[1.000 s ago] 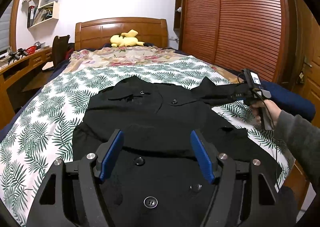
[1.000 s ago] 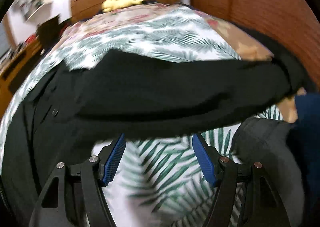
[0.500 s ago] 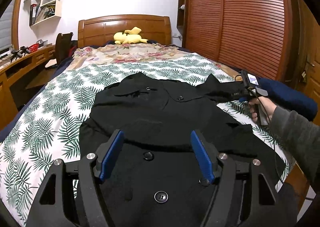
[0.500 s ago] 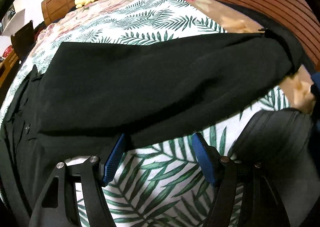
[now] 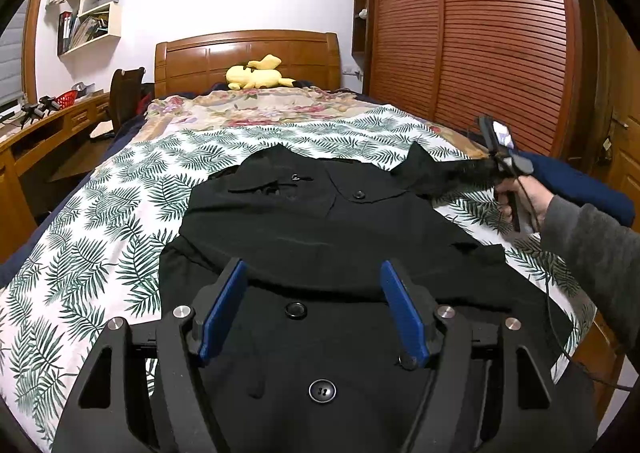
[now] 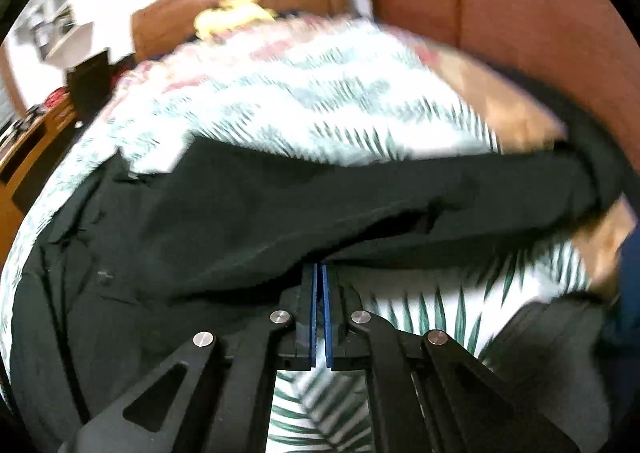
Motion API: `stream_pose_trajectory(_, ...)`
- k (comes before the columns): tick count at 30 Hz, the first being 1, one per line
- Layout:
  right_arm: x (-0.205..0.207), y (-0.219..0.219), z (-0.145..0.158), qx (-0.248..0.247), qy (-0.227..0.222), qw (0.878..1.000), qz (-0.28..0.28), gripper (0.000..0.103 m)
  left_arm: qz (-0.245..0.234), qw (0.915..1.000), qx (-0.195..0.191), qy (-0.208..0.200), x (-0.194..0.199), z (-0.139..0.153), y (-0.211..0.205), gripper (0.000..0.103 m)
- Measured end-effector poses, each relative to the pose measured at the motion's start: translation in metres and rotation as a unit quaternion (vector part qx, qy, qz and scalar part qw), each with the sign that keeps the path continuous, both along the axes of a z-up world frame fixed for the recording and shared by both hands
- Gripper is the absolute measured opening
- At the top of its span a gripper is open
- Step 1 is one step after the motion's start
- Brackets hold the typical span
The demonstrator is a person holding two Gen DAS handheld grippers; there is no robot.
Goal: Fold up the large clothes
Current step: 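Grasp the other coat sleeve cuff with the right gripper, then fold the sleeve across the coat body and open the right gripper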
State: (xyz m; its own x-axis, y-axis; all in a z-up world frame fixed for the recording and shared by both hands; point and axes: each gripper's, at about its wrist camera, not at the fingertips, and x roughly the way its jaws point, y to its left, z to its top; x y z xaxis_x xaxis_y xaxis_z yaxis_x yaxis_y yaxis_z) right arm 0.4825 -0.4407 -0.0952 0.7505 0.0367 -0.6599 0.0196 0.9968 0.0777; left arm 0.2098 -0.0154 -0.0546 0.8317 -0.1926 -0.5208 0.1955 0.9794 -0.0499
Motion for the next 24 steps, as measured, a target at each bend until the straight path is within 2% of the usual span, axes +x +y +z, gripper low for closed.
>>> stream_pose_trajectory(4,-0.031,0.043,0.038,-0.013,-0.068,0.995,0.077,0.002,-0.002,1.0,-0.002,-0.001,0.0,0.001,-0.002,0.071)
stream_pose_trajectory(7,-0.057,0.087,0.056,-0.014,-0.091,0.983,0.159,0.002,-0.003,1.0,-0.001,-0.001,0.0,0.002,-0.004,0.071)
stream_pose_trajectory(10,-0.084,0.13,0.06,-0.024,-0.09,0.968,0.234,0.002,-0.003,1.0,0.001,-0.001,0.001,0.001,-0.004,0.071)
stream_pose_trajectory(13,-0.105,0.168,0.051,-0.043,-0.067,0.955,0.287,0.002,-0.002,1.0,0.004,-0.001,0.0,0.001,-0.004,0.071)
stream_pose_trajectory(17,-0.112,0.187,0.026,-0.058,-0.024,0.952,0.299,0.005,-0.001,1.0,0.005,-0.001,-0.001,0.0,-0.002,0.071)
stream_pose_trajectory(19,-0.113,0.187,0.021,-0.058,-0.008,0.953,0.298,0.012,-0.001,1.0,0.003,-0.002,-0.002,0.001,0.0,0.071)
stream_pose_trajectory(21,-0.117,0.186,0.031,-0.056,-0.024,0.955,0.29,0.029,0.0,1.0,0.003,-0.002,-0.002,0.002,0.002,0.071)
stream_pose_trajectory(23,-0.117,0.179,0.044,-0.05,-0.045,0.957,0.283,0.053,0.0,1.0,0.002,-0.002,-0.002,0.001,0.002,0.071)
stream_pose_trajectory(24,-0.122,0.176,0.051,-0.047,-0.058,0.958,0.277,0.058,0.001,1.0,0.002,-0.003,-0.002,0.001,0.003,0.071)
